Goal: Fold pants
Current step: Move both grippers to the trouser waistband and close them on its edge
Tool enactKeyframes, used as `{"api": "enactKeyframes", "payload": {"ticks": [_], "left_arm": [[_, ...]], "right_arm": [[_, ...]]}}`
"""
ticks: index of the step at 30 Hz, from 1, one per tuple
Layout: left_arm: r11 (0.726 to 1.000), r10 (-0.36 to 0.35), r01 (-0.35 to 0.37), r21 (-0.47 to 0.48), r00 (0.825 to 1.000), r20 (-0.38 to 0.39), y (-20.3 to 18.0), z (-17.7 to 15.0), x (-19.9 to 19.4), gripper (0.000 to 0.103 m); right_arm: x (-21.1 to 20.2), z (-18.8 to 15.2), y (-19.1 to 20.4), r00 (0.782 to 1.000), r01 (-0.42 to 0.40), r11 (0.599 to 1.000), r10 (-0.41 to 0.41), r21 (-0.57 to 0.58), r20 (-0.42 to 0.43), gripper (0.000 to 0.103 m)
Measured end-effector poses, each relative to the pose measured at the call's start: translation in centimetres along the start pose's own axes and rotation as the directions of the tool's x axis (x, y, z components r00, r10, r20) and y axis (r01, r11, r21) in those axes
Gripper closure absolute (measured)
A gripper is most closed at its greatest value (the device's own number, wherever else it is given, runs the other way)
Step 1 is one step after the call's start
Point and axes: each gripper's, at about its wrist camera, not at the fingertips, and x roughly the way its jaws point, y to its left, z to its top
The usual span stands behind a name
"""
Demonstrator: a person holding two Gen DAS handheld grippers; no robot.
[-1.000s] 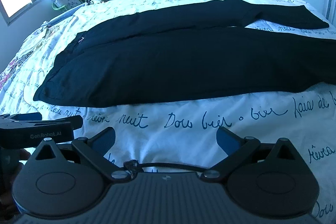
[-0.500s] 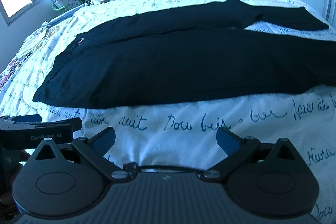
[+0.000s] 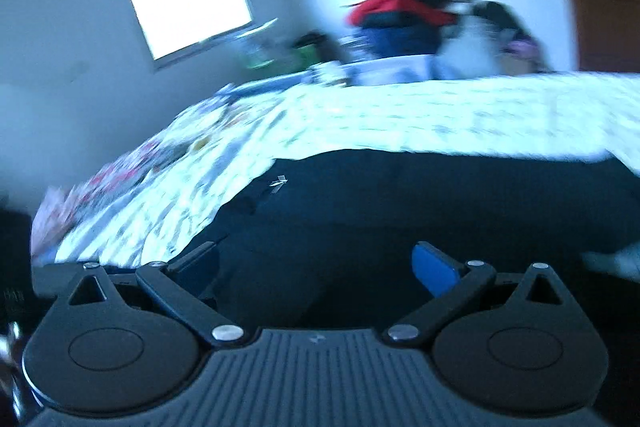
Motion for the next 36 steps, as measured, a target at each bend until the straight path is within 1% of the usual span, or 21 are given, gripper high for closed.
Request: {"api": "enactKeyframes", "payload": {"ticks": [3,5,8,10,12,14,17,18,19,21,22,23,26,28,29,30,31,32,33,34,36], "left_arm": [[0.999,0.003,-0.004,-0.054,1.000,-0.023,1.6,2.0,1.4,0.005],[0.994,0.005,-0.010,-0.107,0.999,-0.047,2.7,3.0,2.4,0.004],[0.982,-0.013,-0.005,-0.190,0.996,-0.091,4.2,4.4,3.8,0.004],[0.974,-0.027,0.003,-0.225,0.994,-0.104,4.9,5.0,4.6,0.004],[0.973,-0.019,-0.007,-0.231,0.994,-0.111,5.3,5.5,5.3,0.004],[0.977,0.005,-0.030,-0.211,0.993,-0.115,5.2,5.9,6.1,0.004],[0.982,0.031,-0.052,-0.181,0.993,-0.118,5.0,6.7,7.2,0.004],[0.983,0.037,-0.058,-0.174,0.992,-0.118,5.0,6.9,7.5,0.004],[0.983,0.042,-0.061,-0.171,0.992,-0.118,5.0,7.3,7.9,0.004],[0.984,0.047,-0.067,-0.165,0.992,-0.117,5.0,8.1,8.8,0.004],[0.984,0.050,-0.069,-0.164,0.992,-0.117,4.9,8.6,9.2,0.004],[0.983,0.053,-0.072,-0.166,0.992,-0.115,4.8,9.2,9.9,0.004],[0.982,0.060,-0.079,-0.174,0.992,-0.112,4.6,11.3,11.8,0.004],[0.980,0.059,-0.078,-0.184,0.992,-0.109,4.4,12.6,13.1,0.004],[0.978,0.059,-0.081,-0.195,0.991,-0.117,4.4,13.3,13.9,0.005],[0.976,0.046,-0.071,-0.205,0.991,-0.124,4.4,14.0,14.7,0.005],[0.974,0.032,-0.062,-0.219,0.990,-0.135,4.5,14.7,15.4,0.005],[0.967,0.015,-0.053,-0.251,0.989,-0.150,4.7,15.3,16.2,0.006],[0.958,-0.004,-0.041,-0.284,0.988,-0.155,4.9,15.9,16.7,0.006],[0.946,-0.030,-0.020,-0.324,0.988,-0.151,5.3,16.3,17.2,0.006],[0.920,-0.066,0.003,-0.392,0.987,-0.147,5.8,17.1,18.0,0.006]], "right_arm": [[3.6,2.7,-0.9,1.000,-0.011,0.995,0.008,-0.100,-0.026,0.000],[6.3,4.5,-1.9,1.000,0.013,0.987,-0.017,-0.157,-0.025,0.000],[11.6,7.0,-3.3,0.993,-0.004,0.972,-0.023,-0.236,-0.113,0.000],[14.7,7.9,-3.6,0.988,-0.024,0.950,-0.026,-0.311,-0.155,0.000],[18.0,9.0,-4.2,0.985,-0.044,0.922,-0.023,-0.385,-0.169,0.000],[20.6,9.5,-4.8,0.983,-0.082,0.902,0.004,-0.424,-0.181,0.001],[24.5,10.6,-5.9,0.973,-0.132,0.897,0.037,-0.422,-0.227,0.001],[25.6,10.8,-6.4,0.967,-0.154,0.898,0.052,-0.412,-0.248,0.006],[26.7,11.0,-6.8,0.960,-0.180,0.898,0.072,-0.400,-0.270,0.008],[28.7,11.4,-7.5,0.943,-0.217,0.900,0.093,-0.378,-0.319,0.021],[29.5,11.5,-7.9,0.936,-0.225,0.901,0.093,-0.372,-0.341,0.025],[30.3,11.5,-8.2,0.927,-0.231,0.901,0.088,-0.367,-0.365,0.033],[31.9,11.6,-9.0,0.910,-0.251,0.904,0.098,-0.347,-0.403,0.042],[32.3,11.8,-9.5,0.899,-0.281,0.907,0.134,-0.315,-0.417,0.057],[32.2,11.8,-9.5,0.899,-0.283,0.905,0.136,-0.316,-0.416,0.070],[31.8,11.8,-9.3,0.904,-0.280,0.901,0.131,-0.332,-0.407,0.080],[31.5,11.7,-8.8,0.915,-0.268,0.892,0.117,-0.365,-0.385,0.085],[30.9,11.5,-8.4,0.929,-0.245,0.881,0.094,-0.405,-0.358,0.092],[30.0,11.2,-7.6,0.945,-0.216,0.863,0.068,-0.457,-0.319,0.094],[28.9,10.6,-6.7,0.961,-0.187,0.833,0.044,-0.521,-0.275,0.095],[27.0,9.1,-4.6,0.978,-0.147,0.748,0.012,-0.647,-0.207,0.096]]}}
